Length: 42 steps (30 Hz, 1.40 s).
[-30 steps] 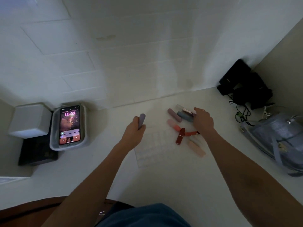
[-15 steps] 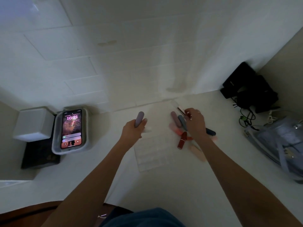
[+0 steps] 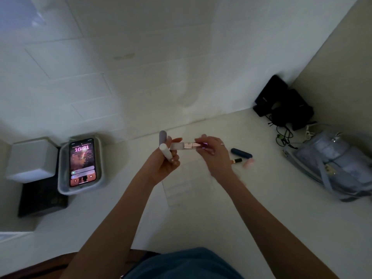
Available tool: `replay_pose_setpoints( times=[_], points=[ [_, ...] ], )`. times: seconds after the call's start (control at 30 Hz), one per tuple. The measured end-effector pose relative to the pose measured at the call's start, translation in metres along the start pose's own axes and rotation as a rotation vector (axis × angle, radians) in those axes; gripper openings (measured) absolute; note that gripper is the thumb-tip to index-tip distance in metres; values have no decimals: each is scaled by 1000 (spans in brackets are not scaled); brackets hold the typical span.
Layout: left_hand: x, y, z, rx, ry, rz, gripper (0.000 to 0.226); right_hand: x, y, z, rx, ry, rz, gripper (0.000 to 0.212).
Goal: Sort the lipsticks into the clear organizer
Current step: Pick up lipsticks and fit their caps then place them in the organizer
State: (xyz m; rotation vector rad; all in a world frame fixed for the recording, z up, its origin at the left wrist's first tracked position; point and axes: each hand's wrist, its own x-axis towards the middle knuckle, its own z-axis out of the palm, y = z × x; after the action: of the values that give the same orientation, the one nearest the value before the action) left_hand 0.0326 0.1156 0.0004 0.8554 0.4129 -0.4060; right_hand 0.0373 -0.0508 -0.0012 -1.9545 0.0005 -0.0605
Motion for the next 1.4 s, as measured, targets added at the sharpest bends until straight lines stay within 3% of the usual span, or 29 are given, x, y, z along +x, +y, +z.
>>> replay_pose_setpoints(
  times=[0.07, 0.2, 0.3, 0.47, 0.8, 0.93, 1.07, 1.2, 1.4],
  points=[
    [-7, -2, -5, -14, 9, -4, 42, -2, -4, -1, 191, -24, 111, 31],
    [-20, -4, -20, 90, -21, -17, 34, -8, -18, 4, 811, -29, 392, 31],
    [-29, -9, -28, 173, -19, -34, 30, -12, -27, 12, 918, -73, 432, 16],
    [-40, -17, -41, 334, 69, -49, 18, -15, -32, 23, 787, -173, 367, 18],
    [-52, -21, -58, 273, 222, -3, 19, -25, -47, 34, 545, -137, 299, 14],
    [-50, -29, -67, 360, 392, 59, 12, -29, -45, 38, 391, -91, 160, 18],
    [-47, -34, -72, 299, 560, 112, 12, -31, -34, 46, 230, -161, 95, 18],
    [-47, -33, -69, 274, 587, 133, 16, -37, -27, 53, 112, -201, -28, 16],
    [-48, -31, -65, 276, 548, 100, 23, -41, -19, 65, -185, -411, -191, 14]
  ],
)
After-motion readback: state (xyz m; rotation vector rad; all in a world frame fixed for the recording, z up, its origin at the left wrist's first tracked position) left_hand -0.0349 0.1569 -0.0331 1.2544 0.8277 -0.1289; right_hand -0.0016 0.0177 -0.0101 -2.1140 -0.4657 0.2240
